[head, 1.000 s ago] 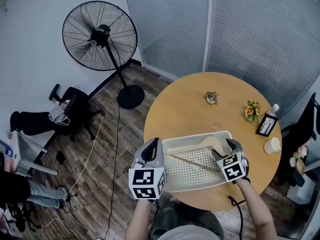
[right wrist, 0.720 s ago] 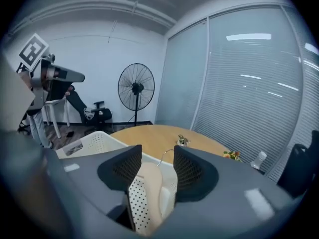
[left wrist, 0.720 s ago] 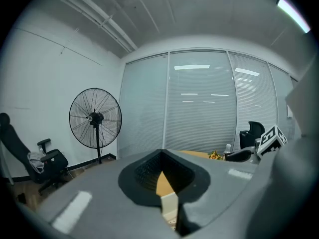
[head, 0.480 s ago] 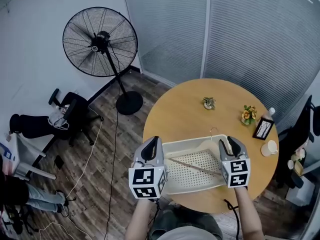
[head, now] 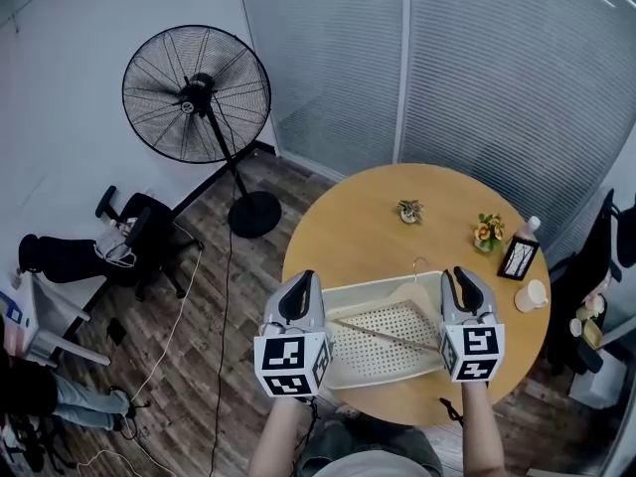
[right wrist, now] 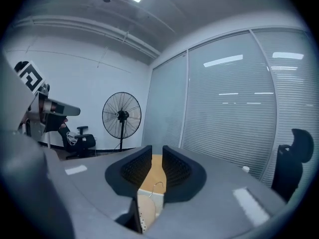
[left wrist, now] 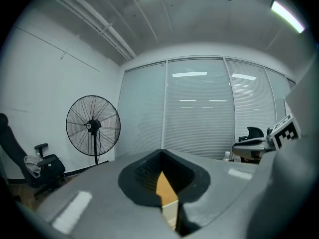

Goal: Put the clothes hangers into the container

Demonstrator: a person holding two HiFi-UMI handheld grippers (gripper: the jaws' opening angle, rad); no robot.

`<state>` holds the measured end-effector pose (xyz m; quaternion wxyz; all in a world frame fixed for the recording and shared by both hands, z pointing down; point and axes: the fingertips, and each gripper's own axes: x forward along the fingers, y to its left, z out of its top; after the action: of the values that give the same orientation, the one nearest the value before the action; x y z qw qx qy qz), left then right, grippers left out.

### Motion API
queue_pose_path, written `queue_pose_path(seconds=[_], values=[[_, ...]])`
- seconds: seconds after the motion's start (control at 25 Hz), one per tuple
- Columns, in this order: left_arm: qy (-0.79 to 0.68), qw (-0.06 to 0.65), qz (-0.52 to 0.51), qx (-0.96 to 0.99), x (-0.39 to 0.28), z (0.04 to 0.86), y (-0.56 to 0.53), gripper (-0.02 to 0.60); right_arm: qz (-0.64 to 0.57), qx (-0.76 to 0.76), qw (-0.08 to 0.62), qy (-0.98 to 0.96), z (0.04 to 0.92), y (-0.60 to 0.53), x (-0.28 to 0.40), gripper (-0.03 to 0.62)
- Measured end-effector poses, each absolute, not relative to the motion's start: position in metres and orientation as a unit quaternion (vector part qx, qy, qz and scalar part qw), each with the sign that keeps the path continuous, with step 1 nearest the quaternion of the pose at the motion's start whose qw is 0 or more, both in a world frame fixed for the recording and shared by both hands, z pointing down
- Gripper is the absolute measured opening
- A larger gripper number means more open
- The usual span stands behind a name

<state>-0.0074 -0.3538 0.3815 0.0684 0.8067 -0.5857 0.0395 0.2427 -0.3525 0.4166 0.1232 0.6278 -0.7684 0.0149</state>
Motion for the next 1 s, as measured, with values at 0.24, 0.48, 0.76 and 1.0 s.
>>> queue_pose_path(seconds=[0.24, 0.48, 0.76, 1.0], values=[[-0.584, 0.057, 0.032, 0.809, -0.004, 0.373, -0.35, 0.001, 0.008, 0.647, 0.089, -0.757, 0.398, -0.344, 0.252, 0.046], [-0.585, 0.052, 0.023, 0.809, -0.005, 0.365, -0.347, 0.001, 0.007, 0.657, 0.078, -0.75, 0.391, -0.339, 0.259, 0.026], [-0.583, 0.049, 0.02, 0.811, -0.004, 0.362, -0.345, 0.001, 0.008, 0.659, 0.07, -0.749, 0.389, -0.334, 0.261, 0.023], [-0.583, 0.047, 0.017, 0.811, -0.005, 0.36, -0.343, 0.001, 0.008, 0.659, 0.063, -0.75, 0.389, -0.331, 0.259, 0.023]])
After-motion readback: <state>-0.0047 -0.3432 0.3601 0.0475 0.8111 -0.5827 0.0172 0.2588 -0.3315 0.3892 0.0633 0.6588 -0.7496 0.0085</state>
